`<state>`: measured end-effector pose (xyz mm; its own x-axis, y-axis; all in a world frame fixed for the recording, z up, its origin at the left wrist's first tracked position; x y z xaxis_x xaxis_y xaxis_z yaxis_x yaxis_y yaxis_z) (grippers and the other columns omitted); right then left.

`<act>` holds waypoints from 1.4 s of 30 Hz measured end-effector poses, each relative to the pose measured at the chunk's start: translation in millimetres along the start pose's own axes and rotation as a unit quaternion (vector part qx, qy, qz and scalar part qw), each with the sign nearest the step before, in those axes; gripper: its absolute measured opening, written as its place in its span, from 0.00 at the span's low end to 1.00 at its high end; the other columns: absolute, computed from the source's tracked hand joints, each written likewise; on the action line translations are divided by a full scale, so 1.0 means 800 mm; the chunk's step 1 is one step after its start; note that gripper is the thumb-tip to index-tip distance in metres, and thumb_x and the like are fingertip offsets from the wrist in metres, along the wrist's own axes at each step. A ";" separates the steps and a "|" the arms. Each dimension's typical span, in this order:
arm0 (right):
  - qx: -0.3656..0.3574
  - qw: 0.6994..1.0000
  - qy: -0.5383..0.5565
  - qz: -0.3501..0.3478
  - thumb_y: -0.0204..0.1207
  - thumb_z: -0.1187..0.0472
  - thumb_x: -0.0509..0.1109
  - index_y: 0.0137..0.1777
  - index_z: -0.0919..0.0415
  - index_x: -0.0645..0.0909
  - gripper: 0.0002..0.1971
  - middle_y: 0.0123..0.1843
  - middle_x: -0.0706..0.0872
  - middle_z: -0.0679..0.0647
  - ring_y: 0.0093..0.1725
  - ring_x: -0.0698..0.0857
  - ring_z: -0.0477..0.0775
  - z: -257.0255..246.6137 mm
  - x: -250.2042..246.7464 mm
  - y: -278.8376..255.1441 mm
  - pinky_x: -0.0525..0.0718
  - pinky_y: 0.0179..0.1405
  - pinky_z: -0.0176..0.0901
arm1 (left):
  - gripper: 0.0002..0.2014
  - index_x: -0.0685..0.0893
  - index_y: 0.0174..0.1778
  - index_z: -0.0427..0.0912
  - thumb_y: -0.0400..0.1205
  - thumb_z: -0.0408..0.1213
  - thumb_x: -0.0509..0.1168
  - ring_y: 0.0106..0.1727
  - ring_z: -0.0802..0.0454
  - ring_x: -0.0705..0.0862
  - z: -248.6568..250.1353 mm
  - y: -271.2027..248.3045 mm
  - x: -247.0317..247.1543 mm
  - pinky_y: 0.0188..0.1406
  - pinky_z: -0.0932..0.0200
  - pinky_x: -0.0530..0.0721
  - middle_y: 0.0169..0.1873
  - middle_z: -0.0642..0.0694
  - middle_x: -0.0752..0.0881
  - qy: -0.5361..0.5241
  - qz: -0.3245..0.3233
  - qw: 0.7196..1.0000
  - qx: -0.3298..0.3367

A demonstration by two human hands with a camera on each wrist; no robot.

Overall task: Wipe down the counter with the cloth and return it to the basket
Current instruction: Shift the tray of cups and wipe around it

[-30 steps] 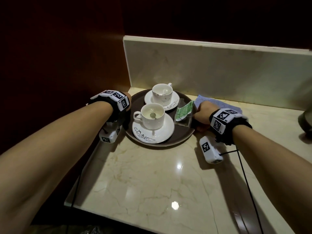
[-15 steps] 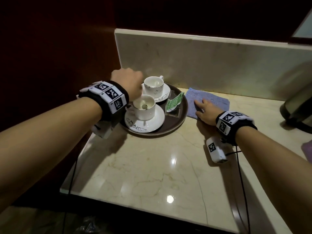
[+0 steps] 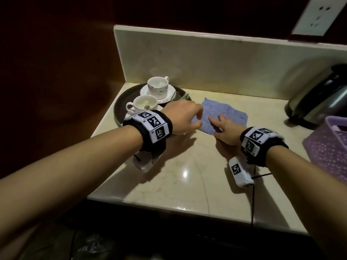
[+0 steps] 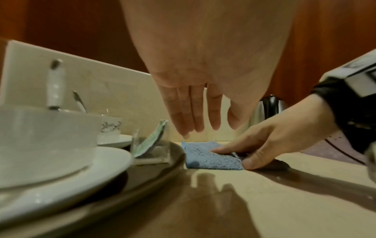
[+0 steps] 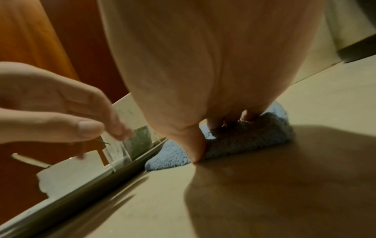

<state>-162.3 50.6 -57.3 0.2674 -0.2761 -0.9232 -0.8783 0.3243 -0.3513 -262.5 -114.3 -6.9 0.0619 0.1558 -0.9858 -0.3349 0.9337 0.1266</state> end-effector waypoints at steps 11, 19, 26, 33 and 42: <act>-0.037 0.998 0.049 -0.024 0.86 0.58 0.57 0.82 0.52 0.65 0.24 0.77 0.73 0.57 0.75 0.73 0.63 0.000 0.011 -0.132 0.71 0.73 0.52 | 0.23 0.69 0.78 0.40 0.88 0.46 0.54 0.72 0.42 0.72 0.075 -0.023 0.068 0.75 0.44 0.69 0.72 0.39 0.72 -0.059 -0.176 0.980 0.076; -0.035 0.997 -0.050 -0.038 0.87 0.52 0.52 0.87 0.56 0.40 0.33 0.87 0.47 0.63 0.85 0.49 0.66 0.007 0.064 -0.148 0.54 0.83 0.60 | 0.32 0.40 0.87 0.41 0.91 0.49 0.44 0.86 0.46 0.36 0.105 -0.078 0.067 0.82 0.54 0.37 0.86 0.40 0.39 -0.004 -0.255 0.967 -0.003; -0.051 0.995 -0.062 -0.052 0.88 0.53 0.50 0.87 0.58 0.38 0.33 0.87 0.41 0.64 0.86 0.45 0.66 -0.017 0.084 -0.205 0.49 0.84 0.57 | 0.32 0.38 0.86 0.41 0.91 0.49 0.45 0.86 0.45 0.35 0.133 -0.137 0.055 0.82 0.54 0.37 0.85 0.39 0.37 -0.002 -0.276 0.961 -0.006; -0.041 0.996 -0.052 -0.058 0.88 0.53 0.50 0.87 0.56 0.38 0.33 0.87 0.40 0.64 0.86 0.42 0.66 -0.068 0.100 -0.247 0.49 0.84 0.61 | 0.33 0.38 0.86 0.43 0.90 0.51 0.45 0.86 0.47 0.35 0.133 -0.200 0.049 0.82 0.55 0.37 0.85 0.41 0.36 -0.009 -0.267 0.964 0.004; 0.012 0.997 0.042 -0.068 0.89 0.50 0.45 0.87 0.51 0.40 0.29 0.88 0.38 0.58 0.87 0.39 0.60 -0.091 0.107 -0.282 0.43 0.85 0.56 | 0.36 0.38 0.87 0.45 0.88 0.58 0.46 0.86 0.47 0.35 0.142 -0.225 0.038 0.83 0.52 0.39 0.85 0.42 0.37 -0.019 -0.290 0.957 0.005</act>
<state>30.0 -112.5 -45.9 0.3480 -0.3924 -0.8514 -0.8260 0.3011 -0.4764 -93.4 -240.7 -47.2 0.2692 -0.3778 -0.8859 -0.2244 0.8699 -0.4392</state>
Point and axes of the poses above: each hand's wrist, its own y-axis towards the middle knuckle, its own x-axis out of the palm, z = x × y, the point moved 1 cm from there along y, towards the middle knuckle
